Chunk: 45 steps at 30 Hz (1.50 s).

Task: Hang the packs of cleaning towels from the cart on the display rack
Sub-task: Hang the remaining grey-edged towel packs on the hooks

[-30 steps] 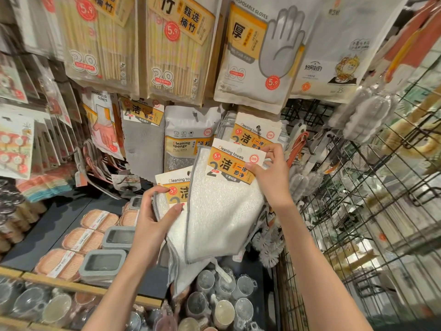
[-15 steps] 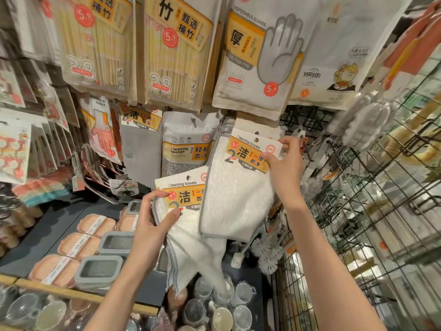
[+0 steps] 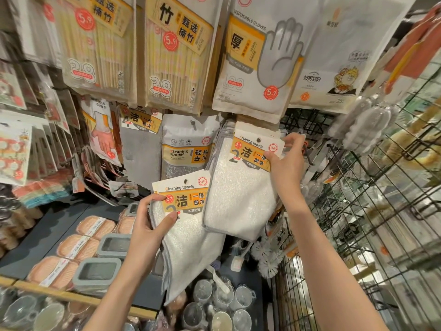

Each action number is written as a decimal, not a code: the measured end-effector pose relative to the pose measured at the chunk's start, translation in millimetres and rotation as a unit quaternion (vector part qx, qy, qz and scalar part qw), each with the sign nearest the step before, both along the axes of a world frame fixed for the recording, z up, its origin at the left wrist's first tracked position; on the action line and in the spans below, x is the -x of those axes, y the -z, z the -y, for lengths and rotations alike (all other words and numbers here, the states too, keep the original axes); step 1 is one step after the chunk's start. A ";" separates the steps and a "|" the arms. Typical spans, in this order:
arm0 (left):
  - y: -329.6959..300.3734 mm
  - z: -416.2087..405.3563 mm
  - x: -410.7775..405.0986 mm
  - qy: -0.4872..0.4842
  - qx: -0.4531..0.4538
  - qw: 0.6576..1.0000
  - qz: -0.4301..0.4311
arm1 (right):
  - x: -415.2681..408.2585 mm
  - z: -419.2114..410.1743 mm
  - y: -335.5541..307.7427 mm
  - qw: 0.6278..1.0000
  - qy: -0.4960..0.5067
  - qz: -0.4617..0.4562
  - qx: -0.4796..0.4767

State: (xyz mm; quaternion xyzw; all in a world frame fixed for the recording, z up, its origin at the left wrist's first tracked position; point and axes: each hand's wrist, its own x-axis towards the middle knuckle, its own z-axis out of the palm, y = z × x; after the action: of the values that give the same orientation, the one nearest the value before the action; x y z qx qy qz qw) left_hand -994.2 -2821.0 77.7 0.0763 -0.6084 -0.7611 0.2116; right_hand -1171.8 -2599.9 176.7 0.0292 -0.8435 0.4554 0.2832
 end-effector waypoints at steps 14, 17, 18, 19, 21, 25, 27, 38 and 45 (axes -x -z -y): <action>4.9 8.5 -5.1 -0.022 0.007 1.000 0.007 | 24.1 0.9 9.2 0.990 -0.016 0.046 -0.134; 6.1 13.3 -6.6 -0.024 0.019 0.999 0.012 | 24.8 3.2 9.3 0.986 -0.003 0.051 -0.158; 6.1 15.5 -7.4 -0.026 0.023 0.999 0.013 | 24.8 4.0 9.2 0.985 0.000 0.051 -0.163; 6.2 17.6 -8.0 -0.027 0.025 0.999 0.013 | 24.8 5.0 9.0 0.985 0.003 0.049 -0.166; 6.9 21.7 -9.0 -0.031 0.025 0.999 0.010 | 24.1 7.3 8.7 0.985 0.010 0.042 -0.169; 4.5 27.4 -12.5 -0.034 0.002 0.999 -0.008 | 20.6 12.1 11.5 0.984 0.033 0.030 -0.171; 3.4 29.9 -13.7 -0.034 -0.003 0.999 -0.011 | 17.0 13.8 14.5 0.987 0.036 0.026 -0.153; 6.4 55.7 -18.4 0.001 0.026 1.000 -0.010 | -41.6 40.1 24.6 0.986 0.031 0.039 -0.158; 9.2 71.9 -20.2 0.026 0.042 0.998 -0.026 | -86.6 106.2 48.3 0.971 -0.169 0.142 -0.095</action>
State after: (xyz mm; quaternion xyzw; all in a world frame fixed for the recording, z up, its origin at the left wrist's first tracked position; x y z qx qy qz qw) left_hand -974.0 -2892.9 68.4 0.0312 -0.6361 -0.7417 0.2104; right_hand -1085.3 -2706.1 128.3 0.1334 -0.8972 0.4143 0.0752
